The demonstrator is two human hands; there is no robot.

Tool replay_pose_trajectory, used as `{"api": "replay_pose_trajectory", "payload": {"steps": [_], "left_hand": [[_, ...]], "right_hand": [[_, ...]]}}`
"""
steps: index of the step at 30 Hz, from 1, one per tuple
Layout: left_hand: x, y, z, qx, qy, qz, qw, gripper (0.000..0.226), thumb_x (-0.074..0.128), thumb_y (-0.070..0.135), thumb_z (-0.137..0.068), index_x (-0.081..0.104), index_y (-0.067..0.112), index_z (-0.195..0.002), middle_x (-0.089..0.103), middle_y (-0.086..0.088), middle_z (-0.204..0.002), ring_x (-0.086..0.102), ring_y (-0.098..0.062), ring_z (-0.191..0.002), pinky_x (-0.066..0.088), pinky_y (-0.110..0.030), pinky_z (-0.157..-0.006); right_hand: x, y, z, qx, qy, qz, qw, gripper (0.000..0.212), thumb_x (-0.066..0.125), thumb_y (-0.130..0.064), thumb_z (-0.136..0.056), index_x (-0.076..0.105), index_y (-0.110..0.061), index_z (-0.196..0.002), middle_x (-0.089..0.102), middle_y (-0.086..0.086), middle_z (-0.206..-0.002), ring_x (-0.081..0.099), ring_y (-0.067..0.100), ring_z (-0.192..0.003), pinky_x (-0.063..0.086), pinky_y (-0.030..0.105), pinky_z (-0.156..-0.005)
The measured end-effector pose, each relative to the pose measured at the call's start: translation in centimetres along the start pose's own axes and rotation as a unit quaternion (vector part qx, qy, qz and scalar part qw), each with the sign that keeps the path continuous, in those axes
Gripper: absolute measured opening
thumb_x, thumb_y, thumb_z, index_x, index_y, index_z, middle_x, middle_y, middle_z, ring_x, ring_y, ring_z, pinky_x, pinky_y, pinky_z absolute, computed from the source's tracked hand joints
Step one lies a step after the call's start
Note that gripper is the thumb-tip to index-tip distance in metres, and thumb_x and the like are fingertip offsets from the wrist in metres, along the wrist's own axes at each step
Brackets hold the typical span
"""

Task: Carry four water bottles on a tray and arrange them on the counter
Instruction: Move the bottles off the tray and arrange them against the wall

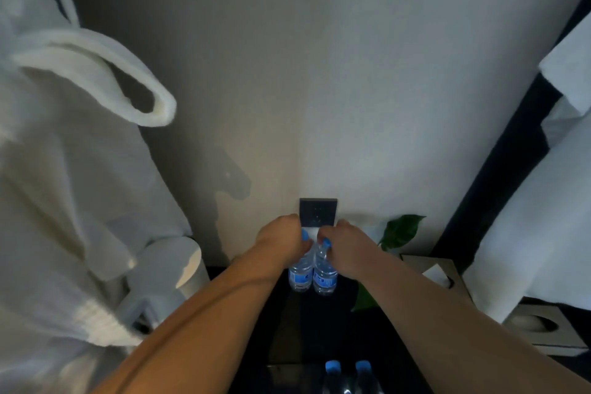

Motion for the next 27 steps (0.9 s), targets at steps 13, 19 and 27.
{"api": "replay_pose_trajectory", "payload": {"steps": [13,19,27], "left_hand": [[3.8,-1.5,-2.0,-0.038,0.02,0.022,0.999,0.046,0.063,0.051,-0.09,0.053,0.02,-0.123,0.067,-0.006,-0.112,0.064,-0.024,-0.092,0.046,-0.031,-0.067],[4.3,-1.6,0.3,-0.078,-0.048,0.08,0.993,0.049,0.065,0.041,-0.088,0.043,0.023,-0.128,0.064,-0.004,-0.105,0.063,-0.023,-0.086,0.057,-0.039,-0.074],[5.1,-1.0,6.4,-0.035,-0.045,0.064,0.996,0.033,0.058,0.035,-0.093,0.056,0.016,-0.12,0.06,-0.007,-0.118,0.058,-0.024,-0.104,0.051,-0.039,-0.087]], "right_hand": [[2.4,1.2,-1.3,0.03,0.02,0.006,0.999,0.031,0.064,-0.016,-0.094,0.061,-0.03,-0.122,0.051,0.007,-0.116,0.06,0.023,-0.094,0.057,0.038,-0.084],[3.3,1.2,0.3,0.043,0.042,-0.005,0.998,0.056,0.064,-0.022,-0.097,0.046,-0.038,-0.148,0.047,0.003,-0.13,0.056,0.021,-0.112,0.057,0.033,-0.089],[4.8,0.7,6.0,0.019,0.024,0.012,0.999,0.048,0.056,-0.025,-0.095,0.054,-0.031,-0.143,0.053,0.004,-0.13,0.052,0.025,-0.119,0.051,0.038,-0.097]]}}
Point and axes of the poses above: each hand's wrist, its own z-axis away from the middle knuckle, its own x-axis out of the palm, y = z × x, the point moved 2 cm from there along -z, towards the middle knuckle
